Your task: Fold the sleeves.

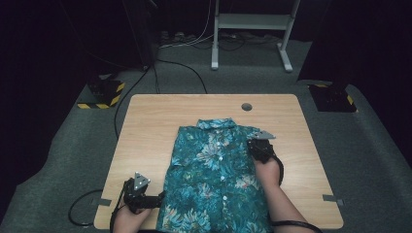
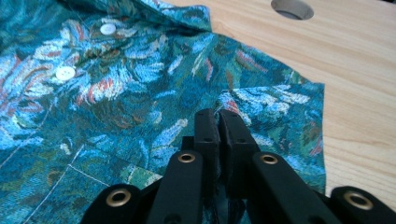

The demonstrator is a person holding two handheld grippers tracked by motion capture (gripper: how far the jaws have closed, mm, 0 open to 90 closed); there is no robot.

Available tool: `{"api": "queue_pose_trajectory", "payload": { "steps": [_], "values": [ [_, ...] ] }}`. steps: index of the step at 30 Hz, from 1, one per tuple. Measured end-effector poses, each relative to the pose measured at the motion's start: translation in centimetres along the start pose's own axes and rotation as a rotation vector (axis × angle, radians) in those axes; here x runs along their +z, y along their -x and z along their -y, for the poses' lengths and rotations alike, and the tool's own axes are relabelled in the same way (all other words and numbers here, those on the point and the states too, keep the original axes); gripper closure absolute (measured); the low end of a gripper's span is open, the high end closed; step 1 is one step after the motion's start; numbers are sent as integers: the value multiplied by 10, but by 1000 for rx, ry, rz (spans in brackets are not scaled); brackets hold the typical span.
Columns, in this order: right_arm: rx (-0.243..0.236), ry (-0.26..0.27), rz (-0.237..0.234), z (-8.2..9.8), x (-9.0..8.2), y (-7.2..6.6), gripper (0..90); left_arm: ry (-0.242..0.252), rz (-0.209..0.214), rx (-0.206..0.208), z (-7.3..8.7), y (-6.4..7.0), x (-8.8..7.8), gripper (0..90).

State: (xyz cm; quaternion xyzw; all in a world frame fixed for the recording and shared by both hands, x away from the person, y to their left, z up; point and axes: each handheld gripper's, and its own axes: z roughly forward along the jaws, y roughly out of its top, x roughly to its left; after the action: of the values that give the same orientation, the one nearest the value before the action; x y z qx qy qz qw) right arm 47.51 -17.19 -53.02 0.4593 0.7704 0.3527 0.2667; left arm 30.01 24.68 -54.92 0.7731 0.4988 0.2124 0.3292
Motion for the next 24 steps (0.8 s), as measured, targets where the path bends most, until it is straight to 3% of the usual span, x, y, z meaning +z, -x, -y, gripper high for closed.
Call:
{"api": "queue_pose_trajectory", "payload": {
  "steps": [11, 24],
  "values": [
    [-19, -52, 1, 3, 8, -2, 821, 0, 2, 3, 0, 0, 0, 4],
    [3, -18, -12, -7, 1, 1, 715, 0, 2, 3, 0, 0, 0, 4]
  ]
}}
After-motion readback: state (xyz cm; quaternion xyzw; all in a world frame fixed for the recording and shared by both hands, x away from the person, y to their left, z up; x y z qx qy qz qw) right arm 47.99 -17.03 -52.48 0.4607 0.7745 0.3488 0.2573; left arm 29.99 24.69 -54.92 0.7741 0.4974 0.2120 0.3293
